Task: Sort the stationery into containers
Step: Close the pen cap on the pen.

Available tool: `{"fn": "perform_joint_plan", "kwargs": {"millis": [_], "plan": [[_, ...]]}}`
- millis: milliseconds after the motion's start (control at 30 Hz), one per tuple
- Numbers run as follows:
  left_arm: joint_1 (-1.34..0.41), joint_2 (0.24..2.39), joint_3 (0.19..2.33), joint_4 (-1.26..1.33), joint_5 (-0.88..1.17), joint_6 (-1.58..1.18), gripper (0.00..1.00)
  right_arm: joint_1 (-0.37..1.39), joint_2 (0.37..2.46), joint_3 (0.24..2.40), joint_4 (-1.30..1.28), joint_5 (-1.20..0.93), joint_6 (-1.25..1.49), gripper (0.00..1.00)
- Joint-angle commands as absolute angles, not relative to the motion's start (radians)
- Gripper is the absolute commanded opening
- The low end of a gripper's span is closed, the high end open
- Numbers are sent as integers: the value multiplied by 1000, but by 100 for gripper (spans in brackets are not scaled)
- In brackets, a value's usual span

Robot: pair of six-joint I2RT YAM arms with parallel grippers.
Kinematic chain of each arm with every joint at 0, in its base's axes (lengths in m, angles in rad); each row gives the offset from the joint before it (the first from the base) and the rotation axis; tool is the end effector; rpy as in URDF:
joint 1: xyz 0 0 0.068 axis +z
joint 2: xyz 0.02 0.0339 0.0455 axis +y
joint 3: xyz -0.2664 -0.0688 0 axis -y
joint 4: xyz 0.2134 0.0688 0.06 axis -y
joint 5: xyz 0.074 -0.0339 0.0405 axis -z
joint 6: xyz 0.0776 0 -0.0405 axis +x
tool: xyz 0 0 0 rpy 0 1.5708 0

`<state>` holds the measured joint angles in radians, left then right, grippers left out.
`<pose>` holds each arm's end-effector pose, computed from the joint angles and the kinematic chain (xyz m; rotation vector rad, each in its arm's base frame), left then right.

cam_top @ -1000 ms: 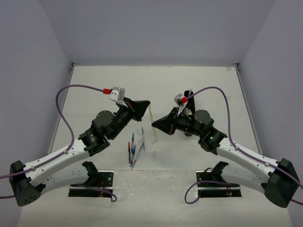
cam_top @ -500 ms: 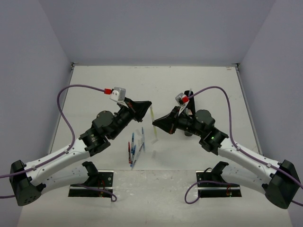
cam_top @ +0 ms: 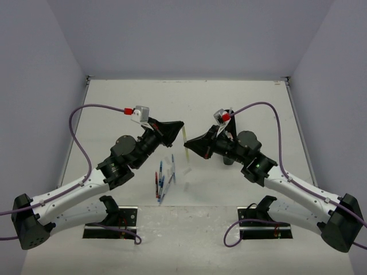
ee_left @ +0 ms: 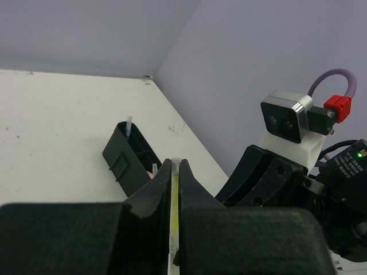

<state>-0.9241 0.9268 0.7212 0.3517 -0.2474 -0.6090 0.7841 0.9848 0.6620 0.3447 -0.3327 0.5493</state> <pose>0.1531 -0.1712 0.3634 0.0222 1.5209 -1.0744 0.1530 0.1884 0.3279 -0.4834 1.6355 1.2842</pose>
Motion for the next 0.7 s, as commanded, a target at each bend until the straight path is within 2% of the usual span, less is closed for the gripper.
{"fn": "perform_joint_plan", "kwargs": {"millis": [0, 100, 133, 167, 233, 367, 500, 567, 667], "plan": [[-928, 919, 693, 371, -194, -611, 0, 785, 1003, 795, 425, -272, 507, 0], [-928, 910, 694, 365, -183, -597, 18, 784, 1012, 821, 392, -295, 462, 0], [-929, 906, 694, 363, -183, -592, 30, 785, 1013, 823, 383, -303, 453, 0], [-929, 900, 692, 361, -183, -585, 39, 785, 1016, 824, 373, -316, 441, 0], [-928, 891, 694, 356, -187, -578, 41, 785, 1024, 817, 363, -348, 435, 0], [-928, 890, 696, 359, -195, -577, 28, 784, 1029, 797, 373, -386, 444, 0], [-928, 901, 701, 371, -172, -569, 3, 785, 1024, 792, 378, -416, 445, 0], [-928, 902, 696, 386, -150, -558, 0, 785, 1023, 788, 387, -432, 442, 1], [-928, 882, 676, 431, -104, -536, 0, 785, 1039, 791, 391, -482, 429, 17]]}}
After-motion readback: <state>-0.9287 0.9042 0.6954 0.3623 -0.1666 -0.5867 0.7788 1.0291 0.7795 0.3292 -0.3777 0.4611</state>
